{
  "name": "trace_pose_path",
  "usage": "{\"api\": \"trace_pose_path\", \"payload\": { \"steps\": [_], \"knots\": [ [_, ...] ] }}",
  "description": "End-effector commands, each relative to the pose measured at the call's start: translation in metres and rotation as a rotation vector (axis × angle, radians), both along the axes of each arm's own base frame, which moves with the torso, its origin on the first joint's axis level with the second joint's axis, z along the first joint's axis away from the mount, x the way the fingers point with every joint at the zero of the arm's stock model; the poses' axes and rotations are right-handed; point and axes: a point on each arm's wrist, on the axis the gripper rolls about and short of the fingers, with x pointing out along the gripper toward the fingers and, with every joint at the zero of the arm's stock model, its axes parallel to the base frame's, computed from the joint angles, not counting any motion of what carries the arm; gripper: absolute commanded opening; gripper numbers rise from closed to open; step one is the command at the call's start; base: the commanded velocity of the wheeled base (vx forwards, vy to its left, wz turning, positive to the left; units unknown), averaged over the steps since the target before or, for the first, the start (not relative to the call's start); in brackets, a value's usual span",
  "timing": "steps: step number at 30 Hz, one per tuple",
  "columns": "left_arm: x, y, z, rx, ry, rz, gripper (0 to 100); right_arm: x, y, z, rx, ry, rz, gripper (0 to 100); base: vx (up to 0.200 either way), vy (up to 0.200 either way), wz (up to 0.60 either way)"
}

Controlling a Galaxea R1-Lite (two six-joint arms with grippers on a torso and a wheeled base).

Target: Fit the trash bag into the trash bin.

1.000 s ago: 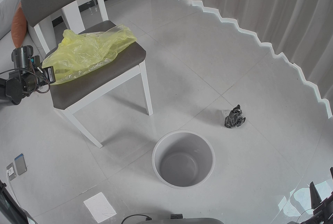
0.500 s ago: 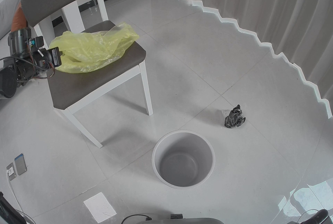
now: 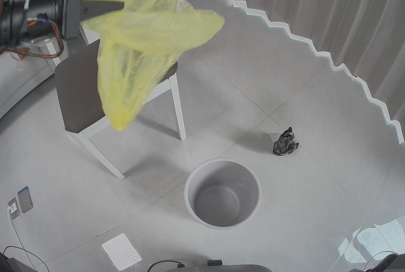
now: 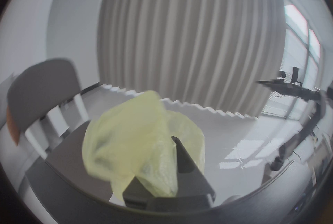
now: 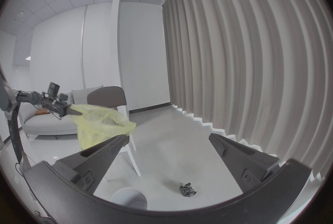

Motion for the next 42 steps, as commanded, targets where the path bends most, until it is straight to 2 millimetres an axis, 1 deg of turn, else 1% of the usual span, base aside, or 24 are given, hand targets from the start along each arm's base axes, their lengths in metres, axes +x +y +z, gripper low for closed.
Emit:
{"api": "trace_pose_path", "payload": {
  "steps": [1, 2, 3, 7, 11, 13, 22, 27, 28, 34, 38, 42],
  "knots": [
    [-0.056, -0.007, 0.038, 0.013, -0.157, -0.197, 0, 0.068, 0.021, 0.006, -0.027, 0.104, 0.097, 100, 0.000, 0.000, 0.00],
    [-0.056, -0.007, 0.038, 0.013, -0.157, -0.197, 0, 0.068, 0.021, 0.006, -0.027, 0.104, 0.097, 100, 0.000, 0.000, 0.00],
    [-0.057, -0.013, 0.036, 0.039, -0.173, -0.234, 0, 0.080, 0.023, 0.003, -0.031, 0.133, 0.101, 100, 0.000, 0.000, 0.00],
    [-0.061, -0.020, 0.035, 0.058, -0.180, -0.279, 0, 0.092, 0.028, 0.002, -0.037, 0.152, 0.117, 100, 0.000, 0.000, 0.00],
    [-0.060, -0.028, 0.031, 0.075, -0.170, -0.317, 0, 0.093, 0.030, 0.007, -0.037, 0.143, 0.122, 100, 0.000, 0.000, 0.00],
    [-0.056, -0.032, 0.028, 0.090, -0.165, -0.323, 0, 0.093, 0.029, 0.006, -0.037, 0.145, 0.122, 100, 0.000, 0.000, 0.00],
    [-0.048, -0.040, 0.020, 0.121, -0.151, -0.323, 0, 0.092, 0.029, 0.005, -0.036, 0.149, 0.125, 100, 0.000, 0.000, 0.00],
    [-0.045, -0.042, 0.020, 0.121, -0.152, -0.325, 0, 0.092, 0.030, -0.006, -0.043, 0.191, 0.133, 100, 0.000, 0.000, 0.00],
    [-0.046, -0.042, 0.020, 0.122, -0.156, -0.328, 0, 0.092, 0.032, -0.011, -0.047, 0.212, 0.145, 100, 0.000, 0.000, 0.00],
    [-0.050, -0.044, 0.024, 0.115, -0.175, -0.347, 0, 0.098, 0.040, -0.026, -0.054, 0.270, 0.182, 100, 0.000, 0.000, 0.00],
    [-0.056, -0.045, 0.026, 0.108, -0.183, -0.372, 0, 0.116, 0.046, -0.034, -0.062, 0.309, 0.188, 100, 0.000, 0.000, 0.00],
    [-0.058, -0.046, 0.026, 0.106, -0.187, -0.381, 0, 0.129, 0.049, -0.036, -0.067, 0.320, 0.194, 100, 0.000, 0.000, 0.00]
  ]
}}
